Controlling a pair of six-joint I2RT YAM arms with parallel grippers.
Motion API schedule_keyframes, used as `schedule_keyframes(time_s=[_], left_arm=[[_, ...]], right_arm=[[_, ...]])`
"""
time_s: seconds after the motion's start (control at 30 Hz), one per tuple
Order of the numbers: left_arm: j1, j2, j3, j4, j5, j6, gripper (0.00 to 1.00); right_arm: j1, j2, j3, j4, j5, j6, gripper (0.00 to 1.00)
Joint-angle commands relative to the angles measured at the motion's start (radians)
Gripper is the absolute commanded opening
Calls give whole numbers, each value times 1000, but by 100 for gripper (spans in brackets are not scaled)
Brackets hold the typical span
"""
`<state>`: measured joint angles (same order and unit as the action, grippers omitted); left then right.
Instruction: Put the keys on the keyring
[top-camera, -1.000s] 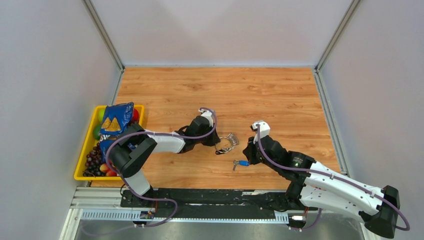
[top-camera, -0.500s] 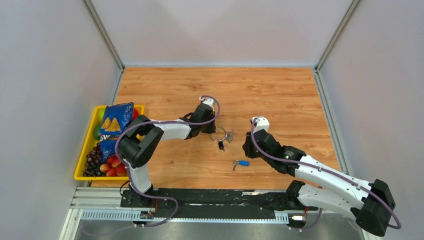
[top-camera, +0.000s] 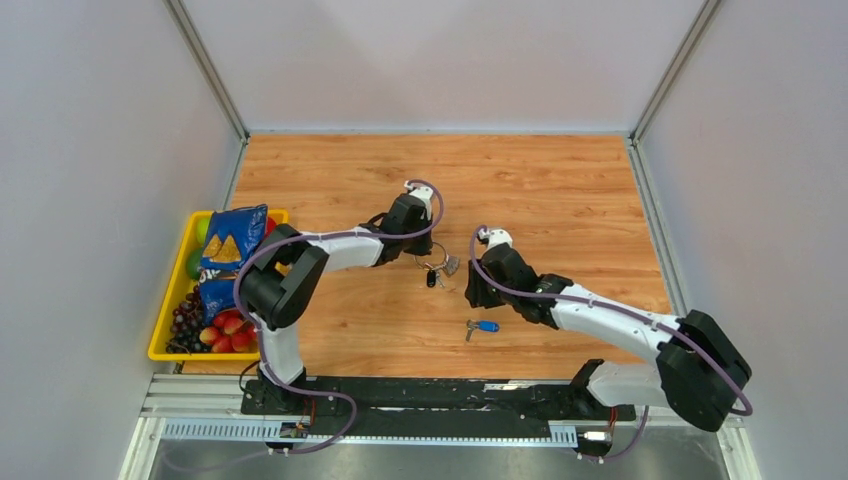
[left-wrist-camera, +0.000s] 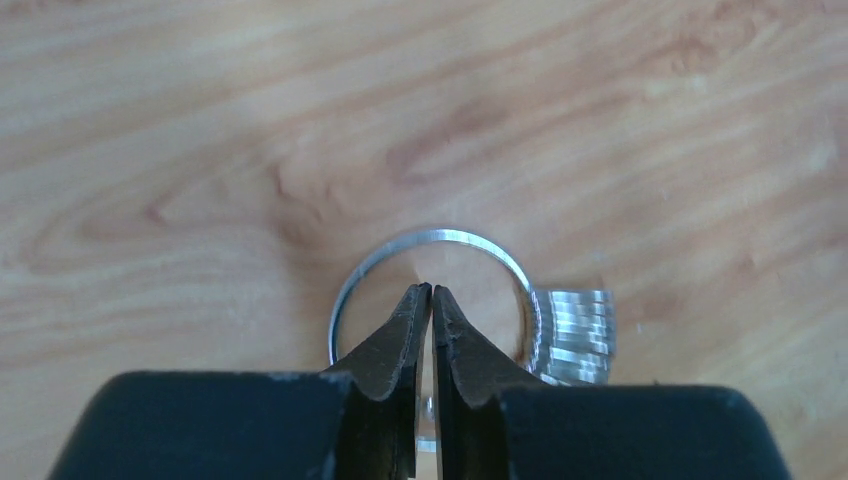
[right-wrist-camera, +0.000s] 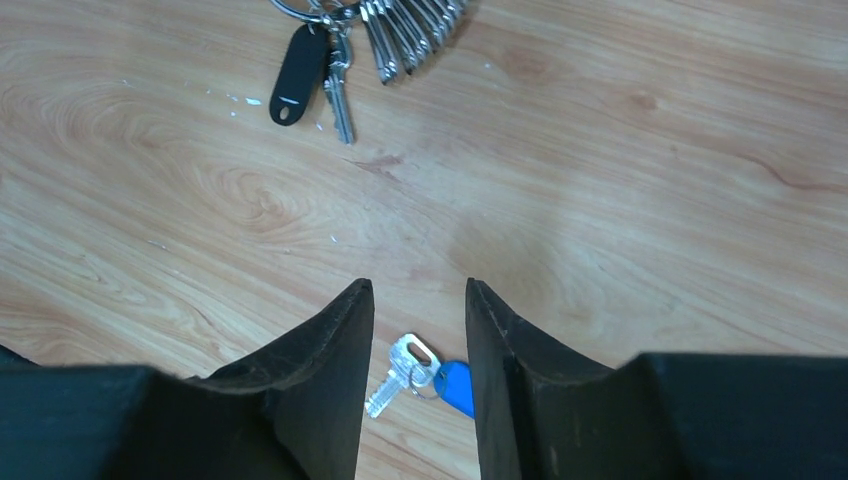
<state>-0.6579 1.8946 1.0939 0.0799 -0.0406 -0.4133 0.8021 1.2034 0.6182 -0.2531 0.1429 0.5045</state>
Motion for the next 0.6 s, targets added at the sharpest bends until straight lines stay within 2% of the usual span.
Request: schedule_keyframes(time_s=[0.0,0.13,0.27,0.57], left_arm=[[1,-165,-91,48,116,7,14],[-2,-316,-188,45,166,-47,17],[-3,-491,-274,10,159,-80,26],[-3,-742,-368,-75,151,-126,36]], right_arm=[[-8,96,98,121,-75,-65,42],[-9,225,174,142,-116,-108,40],[-9,324,217,170,-127,-111,39],[-10,426,271,199,-101,-116,42]])
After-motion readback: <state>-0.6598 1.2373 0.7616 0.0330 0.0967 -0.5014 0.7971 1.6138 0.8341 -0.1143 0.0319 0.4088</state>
